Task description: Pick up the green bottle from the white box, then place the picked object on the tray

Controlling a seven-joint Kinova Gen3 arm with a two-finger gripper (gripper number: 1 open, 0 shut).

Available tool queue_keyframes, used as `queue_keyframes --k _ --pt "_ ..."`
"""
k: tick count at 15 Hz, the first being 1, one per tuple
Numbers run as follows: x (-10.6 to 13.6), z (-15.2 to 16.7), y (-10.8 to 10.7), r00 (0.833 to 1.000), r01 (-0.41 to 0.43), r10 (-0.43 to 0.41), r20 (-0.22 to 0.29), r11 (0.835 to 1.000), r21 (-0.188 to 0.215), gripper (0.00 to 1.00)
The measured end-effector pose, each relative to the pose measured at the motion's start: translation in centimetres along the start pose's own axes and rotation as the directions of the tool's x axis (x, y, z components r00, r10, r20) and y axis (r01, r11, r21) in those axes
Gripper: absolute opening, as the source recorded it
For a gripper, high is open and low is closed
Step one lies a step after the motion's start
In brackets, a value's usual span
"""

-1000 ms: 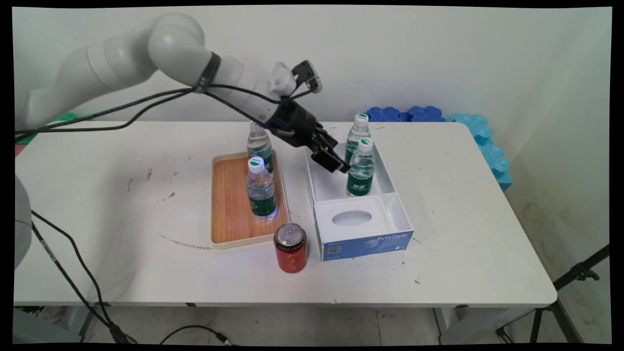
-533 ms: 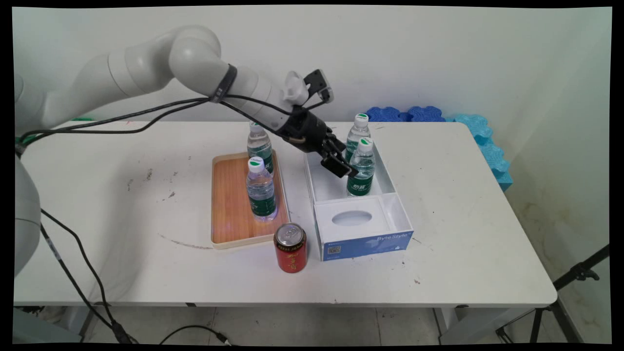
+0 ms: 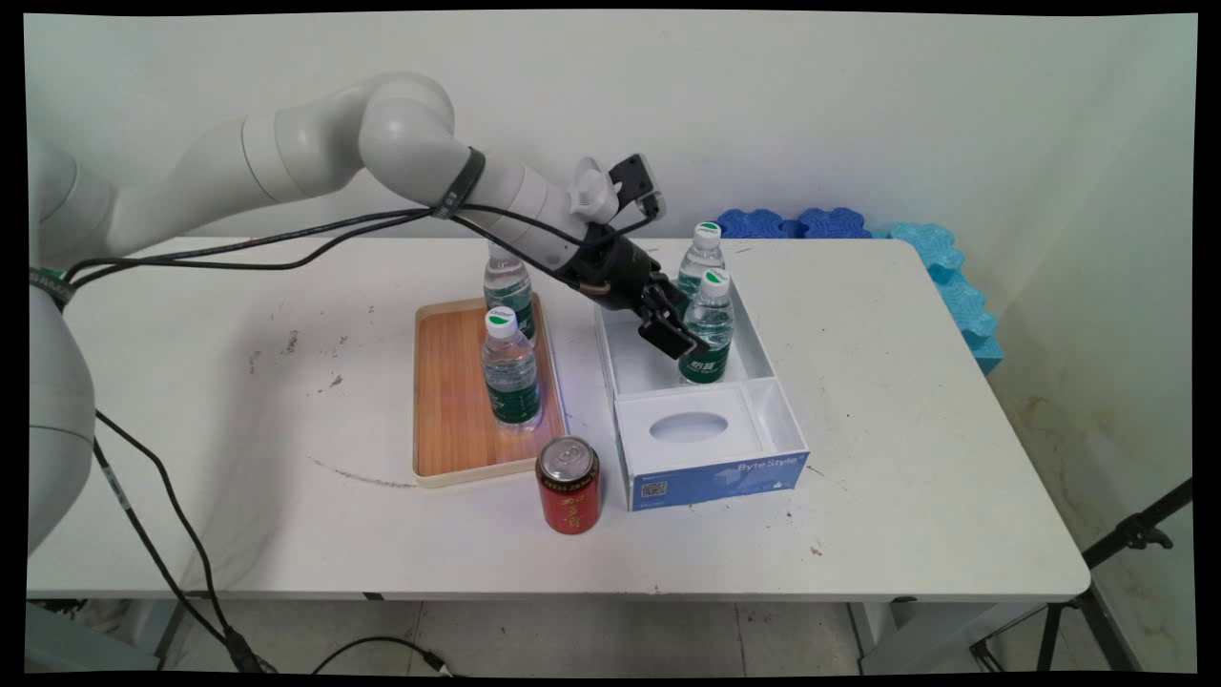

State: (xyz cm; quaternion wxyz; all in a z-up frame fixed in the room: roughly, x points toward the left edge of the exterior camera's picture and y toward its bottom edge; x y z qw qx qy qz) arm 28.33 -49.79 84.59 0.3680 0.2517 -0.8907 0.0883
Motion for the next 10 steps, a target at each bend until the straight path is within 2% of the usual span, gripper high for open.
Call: queue_keyframes --k 7,8,10 --pt "-0.1 1.5 0.0 1.000 -0.010 0.010 -0.007 1.000 -0.001 1.00" --pt "-0.1 1.7 0.0 1.000 -0.011 0.011 -0.010 1.000 0.000 0.00" --pt "0.0 2.0 0.0 1.000 -0.017 0.017 -0.016 1.000 -0.001 0.00"
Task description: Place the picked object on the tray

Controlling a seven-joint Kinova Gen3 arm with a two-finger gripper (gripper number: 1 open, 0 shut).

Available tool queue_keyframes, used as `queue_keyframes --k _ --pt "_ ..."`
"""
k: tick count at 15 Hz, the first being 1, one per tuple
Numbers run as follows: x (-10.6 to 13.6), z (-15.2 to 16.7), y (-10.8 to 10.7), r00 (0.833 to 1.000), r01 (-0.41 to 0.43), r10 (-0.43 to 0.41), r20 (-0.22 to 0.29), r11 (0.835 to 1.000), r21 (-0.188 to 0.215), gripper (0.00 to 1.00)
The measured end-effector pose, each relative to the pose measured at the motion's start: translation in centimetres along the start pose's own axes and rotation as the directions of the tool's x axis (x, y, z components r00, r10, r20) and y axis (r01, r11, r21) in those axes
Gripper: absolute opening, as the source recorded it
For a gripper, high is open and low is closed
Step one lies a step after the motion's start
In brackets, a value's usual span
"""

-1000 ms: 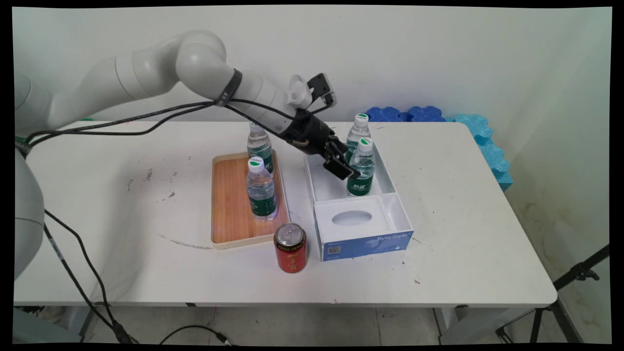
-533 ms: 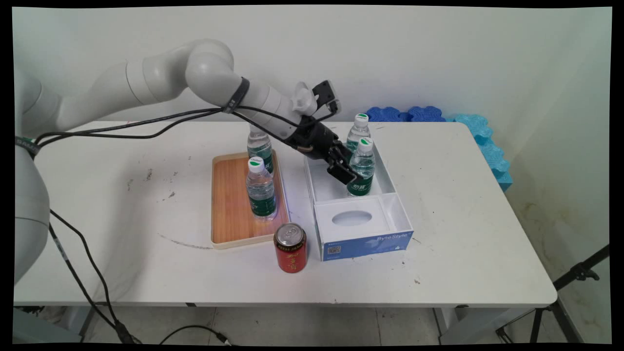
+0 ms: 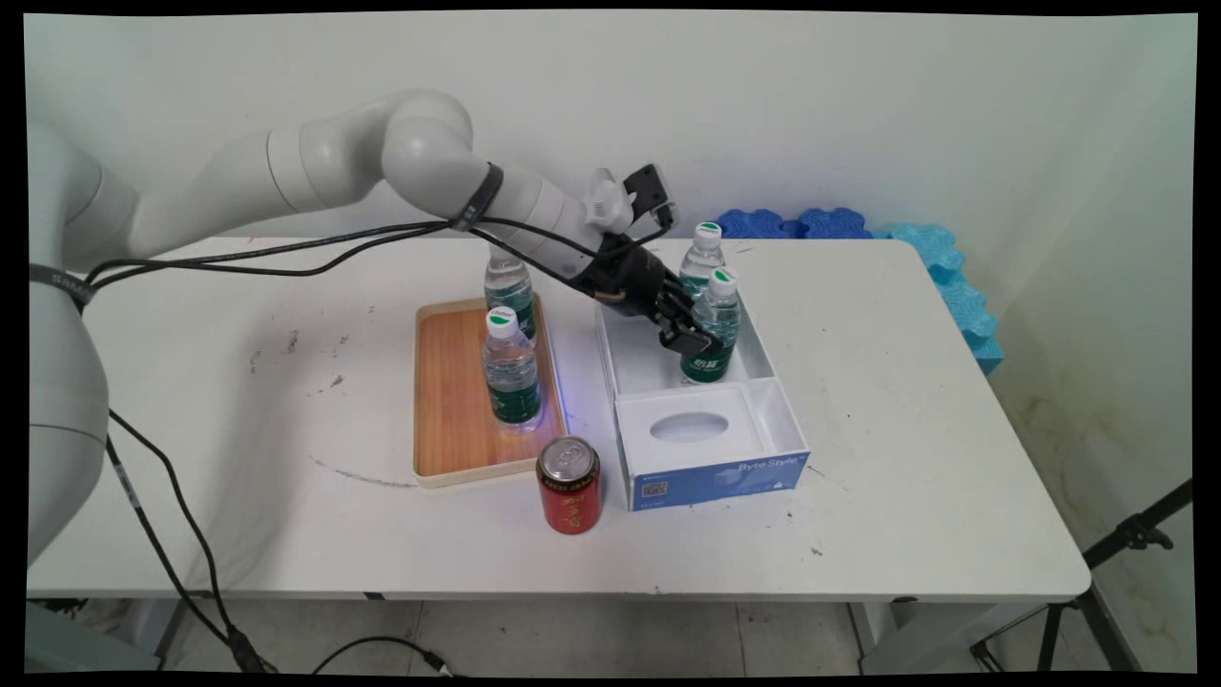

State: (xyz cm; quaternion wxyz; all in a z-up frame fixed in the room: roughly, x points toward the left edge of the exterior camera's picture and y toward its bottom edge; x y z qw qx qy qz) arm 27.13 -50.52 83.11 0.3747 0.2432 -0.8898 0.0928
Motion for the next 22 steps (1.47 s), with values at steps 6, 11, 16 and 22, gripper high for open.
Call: queue_keyframes --k 6,11,16,22 --pt "0.6 0.1 0.1 0.999 -0.024 0.023 -0.029 1.000 -0.002 0.00" --pt "1.9 -2.8 0.0 0.996 -0.032 0.032 -0.086 0.999 0.004 0.00" --pt "3.1 -8.6 0.1 0.987 -0.042 0.041 -0.156 0.999 -0.004 0.00" --pt "0.4 -19.8 -0.6 0.976 -0.070 0.061 -0.207 0.997 -0.036 0.00"
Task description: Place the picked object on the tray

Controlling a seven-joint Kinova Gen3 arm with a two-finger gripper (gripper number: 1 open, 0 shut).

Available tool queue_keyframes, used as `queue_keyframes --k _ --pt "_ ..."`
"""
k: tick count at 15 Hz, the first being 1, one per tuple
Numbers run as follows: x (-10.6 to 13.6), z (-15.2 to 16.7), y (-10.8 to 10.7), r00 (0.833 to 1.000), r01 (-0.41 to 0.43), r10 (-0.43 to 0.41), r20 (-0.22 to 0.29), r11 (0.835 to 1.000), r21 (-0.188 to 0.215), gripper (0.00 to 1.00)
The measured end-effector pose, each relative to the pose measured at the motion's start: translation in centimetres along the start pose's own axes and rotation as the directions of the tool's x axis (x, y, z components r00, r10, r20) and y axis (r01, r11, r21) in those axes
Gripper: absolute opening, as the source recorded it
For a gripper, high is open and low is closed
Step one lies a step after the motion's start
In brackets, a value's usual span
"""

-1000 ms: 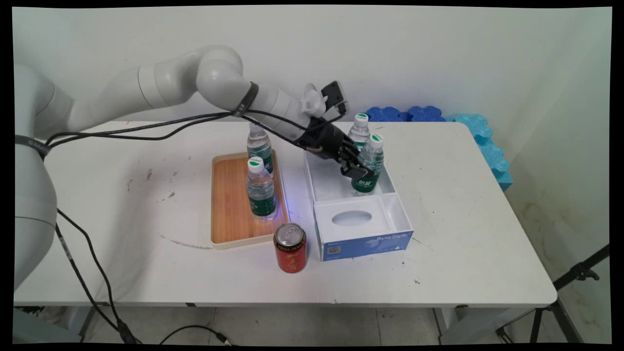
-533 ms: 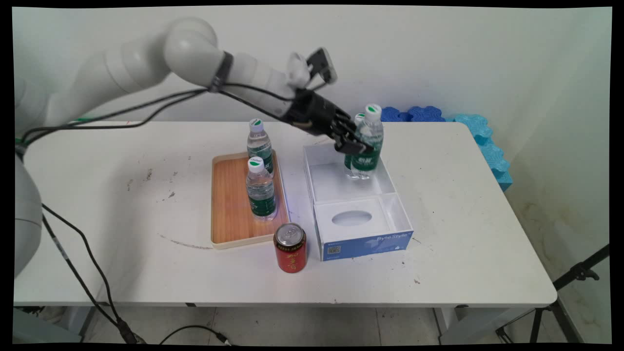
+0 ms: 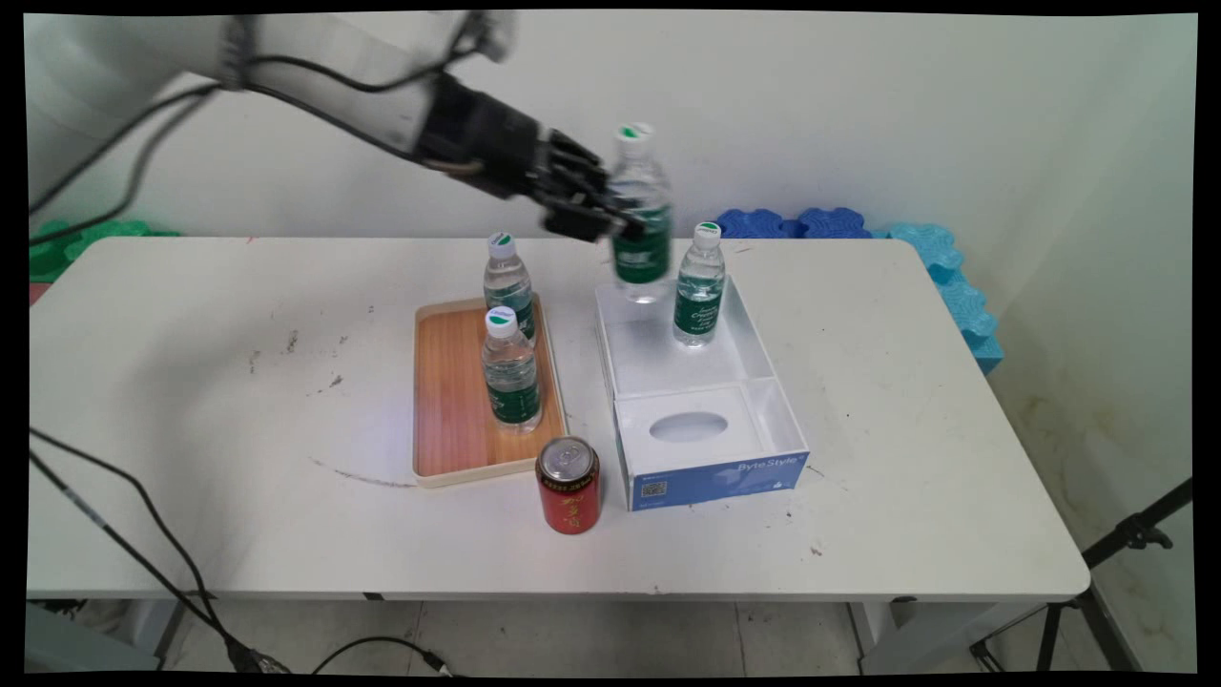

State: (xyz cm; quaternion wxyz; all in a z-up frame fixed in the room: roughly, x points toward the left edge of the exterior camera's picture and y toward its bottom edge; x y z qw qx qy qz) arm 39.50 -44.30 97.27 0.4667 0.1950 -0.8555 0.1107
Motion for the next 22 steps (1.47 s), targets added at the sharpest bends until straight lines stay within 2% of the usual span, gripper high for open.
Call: queue_keyframes --k 4,8,10,14,17,22 --pt "-3.7 -6.6 0.1 1.000 -0.023 0.023 0.004 1.000 -0.021 0.00" --pt "-7.0 -10.7 0.1 0.999 -0.043 0.043 0.005 0.999 -0.024 0.00" --pt "-8.5 -12.5 -0.1 0.999 -0.053 0.053 -0.007 0.999 -0.010 0.00" --pt "-10.6 -15.1 -0.8 0.997 -0.069 0.070 -0.033 0.997 0.025 0.00" --pt "-12.1 -16.4 -1.1 0.997 -0.070 0.072 -0.034 0.997 0.042 0.00" --pt "-14.9 -17.1 -0.9 0.997 -0.072 0.072 -0.012 0.997 0.035 0.00"
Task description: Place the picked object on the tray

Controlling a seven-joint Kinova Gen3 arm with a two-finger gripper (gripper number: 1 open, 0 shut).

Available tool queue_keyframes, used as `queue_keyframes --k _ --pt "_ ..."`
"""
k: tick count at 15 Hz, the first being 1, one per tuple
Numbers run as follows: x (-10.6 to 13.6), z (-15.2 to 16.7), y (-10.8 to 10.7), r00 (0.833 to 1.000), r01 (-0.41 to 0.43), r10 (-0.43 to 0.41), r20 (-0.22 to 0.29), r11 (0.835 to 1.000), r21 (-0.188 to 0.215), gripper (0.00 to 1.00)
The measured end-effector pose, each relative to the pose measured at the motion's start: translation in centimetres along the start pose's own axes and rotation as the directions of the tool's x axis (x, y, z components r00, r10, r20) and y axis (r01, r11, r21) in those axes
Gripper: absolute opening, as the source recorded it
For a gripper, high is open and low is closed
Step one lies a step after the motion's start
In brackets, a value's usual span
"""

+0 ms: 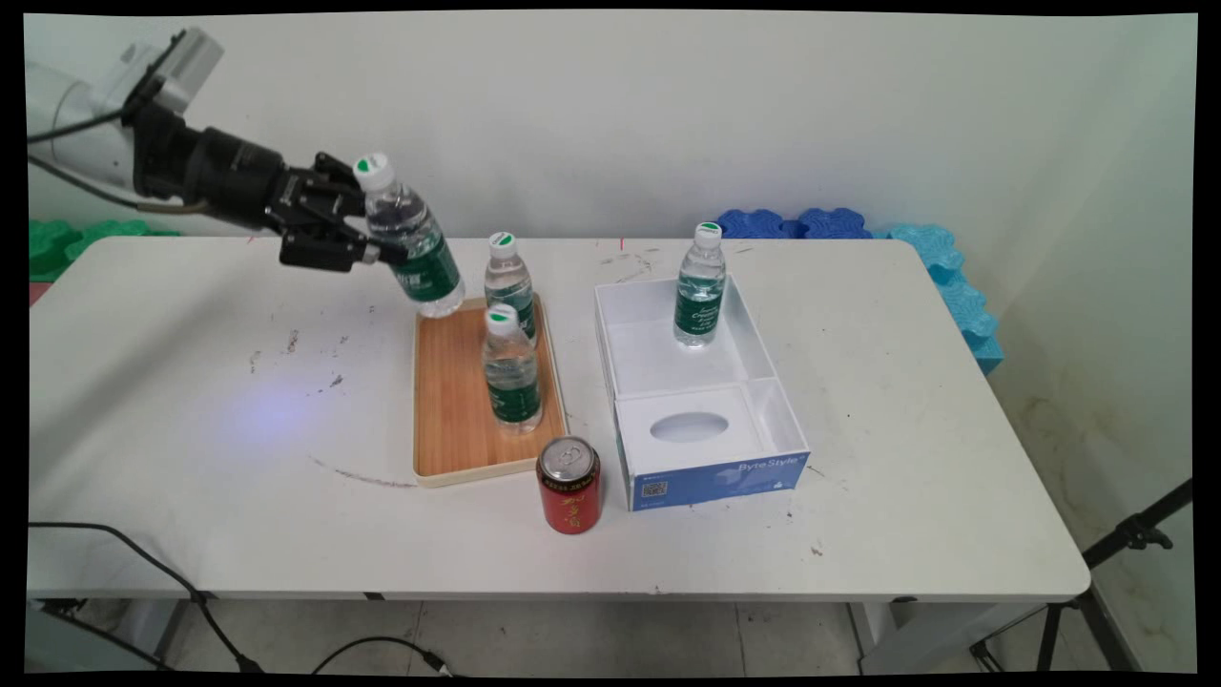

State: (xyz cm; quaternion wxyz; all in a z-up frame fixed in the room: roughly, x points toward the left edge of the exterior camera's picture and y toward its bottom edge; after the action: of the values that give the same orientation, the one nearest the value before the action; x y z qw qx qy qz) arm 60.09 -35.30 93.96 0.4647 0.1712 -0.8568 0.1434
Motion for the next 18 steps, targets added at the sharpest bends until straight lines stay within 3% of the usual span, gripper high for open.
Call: queue_keyframes --k 11,18 --pt "-5.4 4.6 2.9 0.999 -0.026 0.027 0.038 0.999 -0.031 0.00" --pt "-7.9 7.0 3.9 0.997 -0.025 0.026 0.074 0.999 -0.020 0.00"
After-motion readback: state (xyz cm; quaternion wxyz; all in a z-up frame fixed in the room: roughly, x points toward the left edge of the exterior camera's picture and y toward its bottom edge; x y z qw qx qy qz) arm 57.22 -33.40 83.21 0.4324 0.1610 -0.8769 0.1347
